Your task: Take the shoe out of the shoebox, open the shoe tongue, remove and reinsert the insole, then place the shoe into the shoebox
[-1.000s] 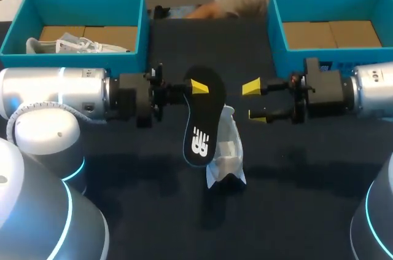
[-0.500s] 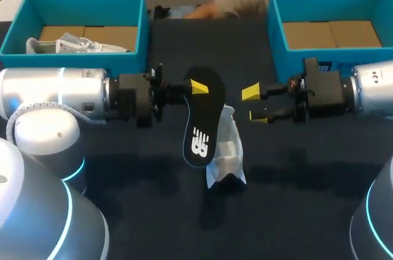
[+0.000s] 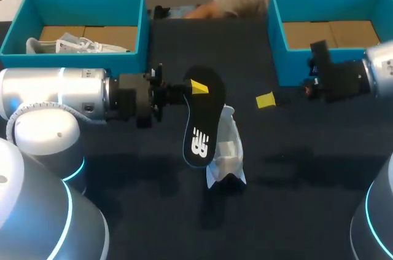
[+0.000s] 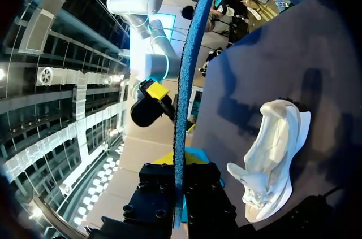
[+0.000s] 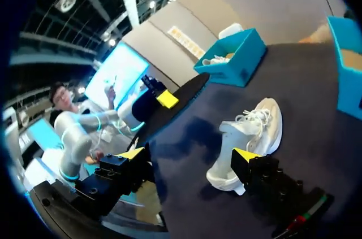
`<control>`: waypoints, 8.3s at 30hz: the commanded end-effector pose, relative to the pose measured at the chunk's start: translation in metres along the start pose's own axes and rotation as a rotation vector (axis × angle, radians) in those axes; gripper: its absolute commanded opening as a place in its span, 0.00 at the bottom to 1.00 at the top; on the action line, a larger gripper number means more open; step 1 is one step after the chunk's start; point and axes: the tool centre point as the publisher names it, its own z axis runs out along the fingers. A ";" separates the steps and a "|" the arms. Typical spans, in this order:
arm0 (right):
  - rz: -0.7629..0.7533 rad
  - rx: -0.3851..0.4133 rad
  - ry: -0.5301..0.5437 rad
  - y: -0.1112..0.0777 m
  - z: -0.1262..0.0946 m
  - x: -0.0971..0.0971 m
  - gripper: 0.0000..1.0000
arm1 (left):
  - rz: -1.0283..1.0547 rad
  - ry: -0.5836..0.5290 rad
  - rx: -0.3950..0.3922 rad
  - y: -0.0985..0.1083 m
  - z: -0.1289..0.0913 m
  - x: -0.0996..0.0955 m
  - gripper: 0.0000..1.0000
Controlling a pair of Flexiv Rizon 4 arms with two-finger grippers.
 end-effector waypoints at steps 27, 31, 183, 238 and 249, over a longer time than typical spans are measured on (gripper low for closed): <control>-0.668 0.391 -0.094 0.002 -0.009 -0.010 1.00 | -0.029 -0.003 0.014 -0.002 -0.001 -0.002 0.00; -0.715 0.395 -0.166 0.003 -0.011 -0.013 1.00 | -0.153 -0.025 0.084 -0.006 -0.011 -0.006 0.00; -0.993 0.516 -0.199 -0.053 0.071 -0.132 1.00 | -0.805 0.018 0.059 -0.035 0.055 0.127 0.00; -0.993 0.516 -0.199 -0.053 0.071 -0.132 1.00 | -0.705 0.091 -0.036 0.015 0.066 0.158 0.18; -0.993 0.516 -0.199 -0.053 0.071 -0.132 1.00 | -0.700 0.078 -0.011 -0.001 0.059 0.142 0.29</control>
